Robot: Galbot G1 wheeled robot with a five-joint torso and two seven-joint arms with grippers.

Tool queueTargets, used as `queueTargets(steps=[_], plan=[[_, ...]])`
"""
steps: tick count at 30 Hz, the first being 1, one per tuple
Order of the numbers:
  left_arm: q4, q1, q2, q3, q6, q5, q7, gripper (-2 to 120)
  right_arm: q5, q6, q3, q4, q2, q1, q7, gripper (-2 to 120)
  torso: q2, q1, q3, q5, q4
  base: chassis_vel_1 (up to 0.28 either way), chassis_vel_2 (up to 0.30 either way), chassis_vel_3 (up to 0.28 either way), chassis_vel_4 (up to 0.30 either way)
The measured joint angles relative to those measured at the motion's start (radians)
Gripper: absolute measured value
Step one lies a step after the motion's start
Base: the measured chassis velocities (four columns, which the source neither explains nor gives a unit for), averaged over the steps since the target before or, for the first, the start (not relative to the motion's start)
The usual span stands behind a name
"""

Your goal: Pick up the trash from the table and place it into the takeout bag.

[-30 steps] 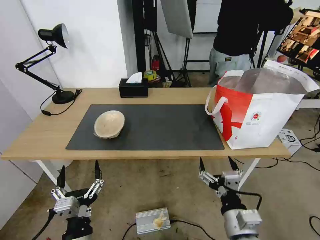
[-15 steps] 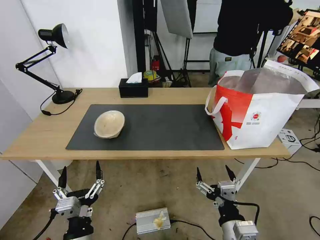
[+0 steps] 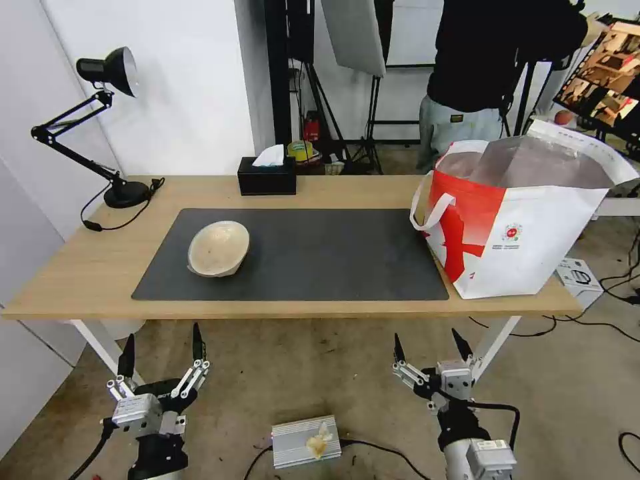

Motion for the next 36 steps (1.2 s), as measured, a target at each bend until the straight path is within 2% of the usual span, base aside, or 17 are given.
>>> queueTargets(steps=[5,8,9,12,13,15,17,18,22,23,27,28,31,32,34,36], plan=[[-0.055,0.009,0.008,0.006,0.052,-0.032,-0.046,100,0.001,0.0,0.0,0.0,0.0,0.0,0.0,100,0.0,0.0,0.0,0.0,0.0,0.0,0.0,0.0,0.0],[-0.122,0.021,0.025,0.006,0.133,-0.117,-0.104,100,0.001,0.0,0.001,0.0,0.0,0.001,0.0,100,0.0,0.0,0.0,0.0,0.0,0.0,0.0,0.0,0.0],[-0.122,0.021,0.025,0.006,0.133,-0.117,-0.104,100,0.001,0.0,0.001,0.0,0.0,0.001,0.0,100,0.0,0.0,0.0,0.0,0.0,0.0,0.0,0.0,0.0],[-0.194,0.029,0.049,-0.011,0.231,-0.265,-0.145,100,0.001,0.0,0.001,0.0,0.0,0.001,-0.001,100,0.0,0.0,0.0,0.0,0.0002,0.0,0.0,0.0,0.0],[-0.194,0.029,0.049,-0.011,0.231,-0.265,-0.145,100,0.001,0.0,0.001,0.0,0.0,0.001,-0.001,100,0.0,0.0,0.0,0.0,0.0002,0.0,0.0,0.0,0.0],[-0.219,0.014,0.075,-0.031,0.314,-0.391,-0.172,100,0.001,0.0,0.001,0.0,0.0,0.001,-0.001,100,0.0,0.0,0.0,0.0002,-0.0001,0.0,0.0,0.0,0.0],[-0.223,-0.001,0.097,-0.048,0.354,-0.466,-0.191,100,0.001,0.0,0.001,0.0,0.0,0.001,-0.001,100,0.0,0.0,0.0,-0.0002,0.0001,0.0,0.0,0.0,0.0],[-0.223,-0.001,0.097,-0.048,0.354,-0.466,-0.191,100,0.001,0.0,0.001,0.0,0.0,0.001,-0.001,100,0.0,0.0,0.0,-0.0002,0.0001,0.0,0.0,0.0,0.0],[-0.224,-0.028,0.175,-0.077,0.399,-0.611,-0.222,100,0.002,0.0,0.001,0.0,0.0,0.001,-0.001,100,0.0,0.0,0.0,-0.0001,0.0001,0.0,0.0,0.0,0.0],[-0.224,-0.028,0.175,-0.077,0.399,-0.611,-0.222,100,0.002,0.0,0.001,0.0,0.0,0.001,-0.001,100,0.0,0.0,0.0,-0.0001,0.0001,0.0,0.0,0.0,0.0],[-0.223,-0.076,0.247,-0.11,0.447,-0.824,-0.245,100,0.002,0.001,0.001,0.0,0.0,0.001,-0.001,100,0.0,0.0,0.0,-0.0001,0.0001,0.0,0.0,0.0,0.0],[-0.223,-0.076,0.247,-0.11,0.447,-0.824,-0.245,100,0.002,0.001,0.001,0.0,0.0,0.001,-0.001,100,0.0,0.0,0.0,-0.0001,0.0001,0.0,0.0,0.0,0.0],[-0.223,-0.135,0.279,-0.137,0.481,-0.966,-0.272,100,0.002,0.001,0.001,0.0,0.0,0.001,-0.001,100,0.0,0.0,0.0,-0.0001,0.0,0.0,0.0,0.0,0.0],[-0.223,-0.135,0.279,-0.137,0.481,-0.966,-0.272,100,0.002,0.001,0.001,0.0,0.0,0.001,-0.001,100,0.0,0.0,0.0,-0.0001,0.0,0.0,0.0,0.0,0.0],[-0.222,-0.185,0.31,-0.143,0.504,-1.099,-0.291,100,0.002,0.001,0.001,0.0,0.0,0.001,-0.001,100,0.0,0.0,0.0,-0.0001,0.0,0.0,0.0,0.0,0.0],[-0.222,-0.199,0.321,-0.144,0.51,-1.131,-0.294,100,0.002,0.001,0.001,0.0,0.0,0.001,-0.001,100,0.0,0.0,0.0,0.0,0.0,0.0,0.0,0.0,0.0]])
